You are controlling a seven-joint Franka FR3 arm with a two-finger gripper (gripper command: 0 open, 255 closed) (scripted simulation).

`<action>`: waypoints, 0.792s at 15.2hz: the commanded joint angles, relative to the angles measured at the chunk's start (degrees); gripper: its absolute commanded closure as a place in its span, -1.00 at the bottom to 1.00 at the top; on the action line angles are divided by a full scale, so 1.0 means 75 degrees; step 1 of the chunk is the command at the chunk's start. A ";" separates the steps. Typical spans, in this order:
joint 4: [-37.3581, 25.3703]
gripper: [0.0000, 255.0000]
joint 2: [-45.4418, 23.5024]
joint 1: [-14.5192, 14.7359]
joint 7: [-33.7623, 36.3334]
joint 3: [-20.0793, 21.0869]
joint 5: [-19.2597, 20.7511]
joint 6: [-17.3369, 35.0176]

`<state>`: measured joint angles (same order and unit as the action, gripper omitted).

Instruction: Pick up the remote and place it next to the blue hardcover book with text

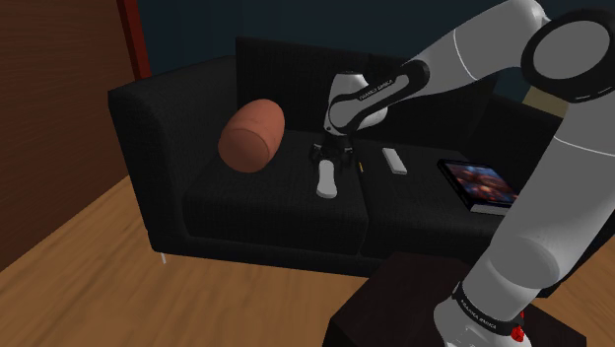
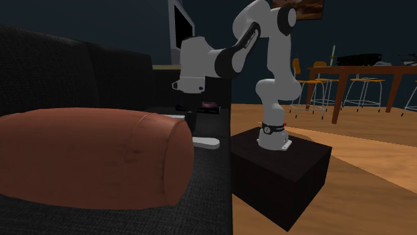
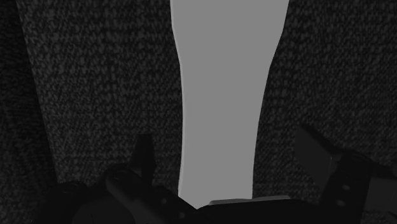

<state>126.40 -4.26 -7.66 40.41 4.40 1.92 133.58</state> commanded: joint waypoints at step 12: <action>0.0089 1.00 -0.0250 -0.0009 0.0014 -0.0015 0.0034 0.0343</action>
<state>127.07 -6.14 -7.73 40.51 4.29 2.18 136.16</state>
